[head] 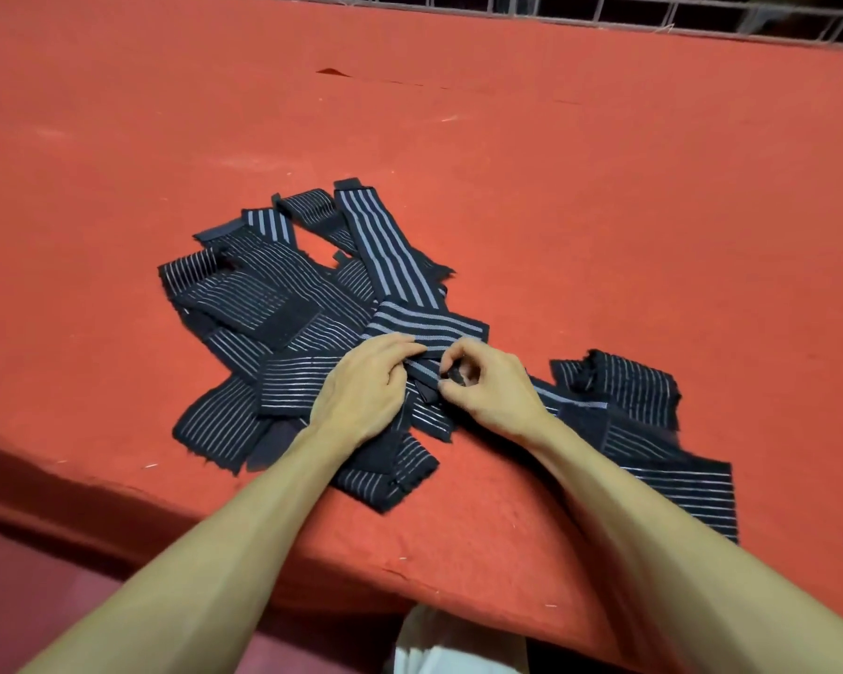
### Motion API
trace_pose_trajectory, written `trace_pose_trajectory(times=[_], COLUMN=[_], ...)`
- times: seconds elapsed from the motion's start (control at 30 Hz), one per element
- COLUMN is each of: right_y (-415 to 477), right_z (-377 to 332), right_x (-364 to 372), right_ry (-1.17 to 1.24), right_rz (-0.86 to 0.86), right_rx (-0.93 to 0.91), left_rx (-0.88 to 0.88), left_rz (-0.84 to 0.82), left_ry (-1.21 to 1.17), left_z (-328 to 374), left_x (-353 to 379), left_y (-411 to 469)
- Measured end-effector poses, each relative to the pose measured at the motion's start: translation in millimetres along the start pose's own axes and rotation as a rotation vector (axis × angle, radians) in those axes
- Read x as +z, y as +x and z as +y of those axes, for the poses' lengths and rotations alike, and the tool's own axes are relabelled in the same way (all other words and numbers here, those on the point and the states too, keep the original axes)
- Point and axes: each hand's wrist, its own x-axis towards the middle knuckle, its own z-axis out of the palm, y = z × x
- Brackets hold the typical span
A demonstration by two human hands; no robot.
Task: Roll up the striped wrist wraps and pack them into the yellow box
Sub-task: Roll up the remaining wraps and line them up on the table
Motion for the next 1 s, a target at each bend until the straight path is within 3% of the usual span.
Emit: trace_pose_trajectory(times=[0.3,0.43,0.47,0.57,0.67,0.83,1.0], right_y=[-30.0,-46.4,-51.4,-66.1,-85.0,-129.1,-161.4], right_z=[17.3,-2.0,-10.8,-35.1,-52.0,-70.7,-70.9], right_x=[-69.6,-96.9,-105.9,-134.2,-167.6,-226.7,-265.1], right_ry=[0.11,0.193,0.254,0.423,0.457,0.569,0.706], right_rz=[-0.053,0.016,0.03,0.044,0.072,0.223,0.373], right_rx=[0.109,0.105,0.1,0.074,0.025,-0.038,-0.047], left_rx=[0.049,0.011,0.001,0.033,0.172,0.204,0.306], left_rz=[0.054,-0.094,-0.147,-0.372,-0.459,-0.39,-0.529], left_ry=[0.146,0.27,0.181,-0.436,-0.699,-0.834,-0.65], left_z=[9.1,36.4,49.8,100.8,151.7,214.7,239.0], left_x=[0.4,-3.5,-7.3,-20.2,-28.7,-36.2,-23.0], left_y=[-2.3,-0.7,-0.1,-6.6,-12.6,-16.2,-24.7])
